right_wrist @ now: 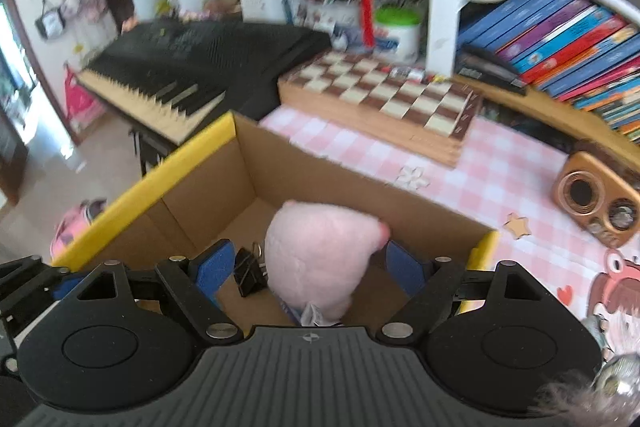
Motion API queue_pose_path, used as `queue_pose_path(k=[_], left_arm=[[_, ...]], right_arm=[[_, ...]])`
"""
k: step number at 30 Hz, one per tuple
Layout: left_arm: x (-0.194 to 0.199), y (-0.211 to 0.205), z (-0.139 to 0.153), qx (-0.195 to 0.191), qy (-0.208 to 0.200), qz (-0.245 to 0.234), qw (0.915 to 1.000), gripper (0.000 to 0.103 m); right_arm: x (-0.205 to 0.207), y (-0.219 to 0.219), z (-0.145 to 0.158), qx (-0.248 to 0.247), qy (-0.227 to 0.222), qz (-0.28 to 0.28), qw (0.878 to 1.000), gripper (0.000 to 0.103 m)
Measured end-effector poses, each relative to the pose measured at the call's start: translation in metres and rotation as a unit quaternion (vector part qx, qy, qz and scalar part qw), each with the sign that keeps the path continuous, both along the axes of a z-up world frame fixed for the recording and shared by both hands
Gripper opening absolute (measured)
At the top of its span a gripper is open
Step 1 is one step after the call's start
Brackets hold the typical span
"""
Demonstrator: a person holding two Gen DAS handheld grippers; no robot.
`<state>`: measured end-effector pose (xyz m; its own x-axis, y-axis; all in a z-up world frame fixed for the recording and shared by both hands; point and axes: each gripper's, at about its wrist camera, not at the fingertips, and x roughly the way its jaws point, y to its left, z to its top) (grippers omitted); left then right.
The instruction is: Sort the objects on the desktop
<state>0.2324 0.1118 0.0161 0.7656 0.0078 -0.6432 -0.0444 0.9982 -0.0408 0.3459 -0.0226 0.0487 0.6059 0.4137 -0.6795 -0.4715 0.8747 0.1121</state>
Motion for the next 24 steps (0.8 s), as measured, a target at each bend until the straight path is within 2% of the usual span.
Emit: queue_pose_path(k=[7, 11, 16, 18, 24], left_arm=[[-0.029, -0.005, 0.018, -0.003, -0.037, -0.013, 0.9992, 0.074], [-0.047, -0.003, 0.026, 0.000, -0.061, 0.005, 0.9981, 0.083], [-0.071, 0.006, 0.036, -0.003, -0.086, 0.025, 0.9960, 0.085], [-0.081, 0.009, 0.039, -0.002, -0.093, 0.033, 0.9951, 0.090], [-0.111, 0.017, 0.041, -0.016, -0.102, 0.052, 0.9933, 0.092]], right_arm=[[-0.045, -0.033, 0.018, 0.017, -0.061, -0.049, 0.997, 0.082], [-0.074, -0.053, 0.025, 0.023, -0.090, -0.086, 0.992, 0.082], [-0.110, -0.077, 0.028, 0.024, -0.113, -0.126, 0.985, 0.081], [-0.126, -0.084, 0.028, 0.024, -0.119, -0.137, 0.983, 0.081], [-0.174, -0.103, 0.025, 0.025, -0.132, -0.168, 0.977, 0.081]])
